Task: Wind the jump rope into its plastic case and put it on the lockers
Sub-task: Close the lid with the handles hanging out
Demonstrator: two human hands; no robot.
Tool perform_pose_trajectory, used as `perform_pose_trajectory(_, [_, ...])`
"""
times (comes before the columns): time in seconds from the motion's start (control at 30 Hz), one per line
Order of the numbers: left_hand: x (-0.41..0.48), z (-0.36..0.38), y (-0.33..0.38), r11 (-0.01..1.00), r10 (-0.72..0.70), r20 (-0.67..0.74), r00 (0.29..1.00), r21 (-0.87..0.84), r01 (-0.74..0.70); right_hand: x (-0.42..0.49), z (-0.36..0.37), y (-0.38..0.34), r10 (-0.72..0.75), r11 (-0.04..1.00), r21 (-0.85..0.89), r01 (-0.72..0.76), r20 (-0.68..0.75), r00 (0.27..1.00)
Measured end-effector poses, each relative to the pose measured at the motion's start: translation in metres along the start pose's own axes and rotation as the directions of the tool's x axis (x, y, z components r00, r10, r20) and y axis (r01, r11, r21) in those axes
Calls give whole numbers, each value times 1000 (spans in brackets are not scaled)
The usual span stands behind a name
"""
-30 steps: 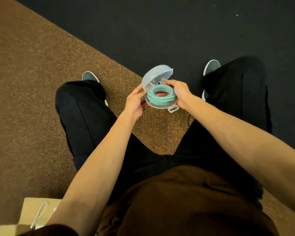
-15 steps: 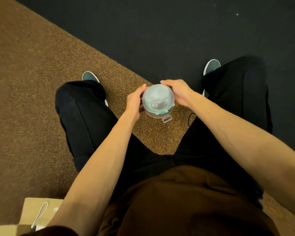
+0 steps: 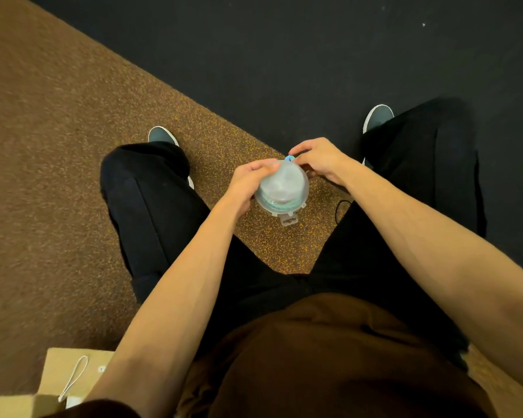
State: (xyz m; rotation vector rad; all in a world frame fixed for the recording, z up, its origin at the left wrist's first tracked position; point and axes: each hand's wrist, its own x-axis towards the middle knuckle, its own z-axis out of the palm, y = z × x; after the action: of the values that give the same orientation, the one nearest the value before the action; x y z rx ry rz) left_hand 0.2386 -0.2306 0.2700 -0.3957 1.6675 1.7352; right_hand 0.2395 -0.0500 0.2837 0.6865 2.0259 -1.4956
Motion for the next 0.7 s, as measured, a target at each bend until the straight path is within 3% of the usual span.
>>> perform_pose_trajectory(0.17, [-1, -3, -3, 950, 33, 74, 997, 308, -54, 2, 0, 6, -28, 958, -285, 22, -16, 999])
perform_pose_trajectory(0.27, [-4, -2, -4, 893, 51, 110, 993, 441, -94, 1, 5, 10, -11, 937, -350, 13, 8, 1000])
perform_pose_trajectory(0.47, [-1, -4, -8, 837, 71, 110, 991, 533, -120, 0, 12, 12, -16, 963, -270, 3, -48, 999])
perform_pose_trajectory(0.7, [0, -4, -4, 866, 117, 103, 988, 476, -152, -1, 15, 9, -123, 977, -187, 101, -113, 986])
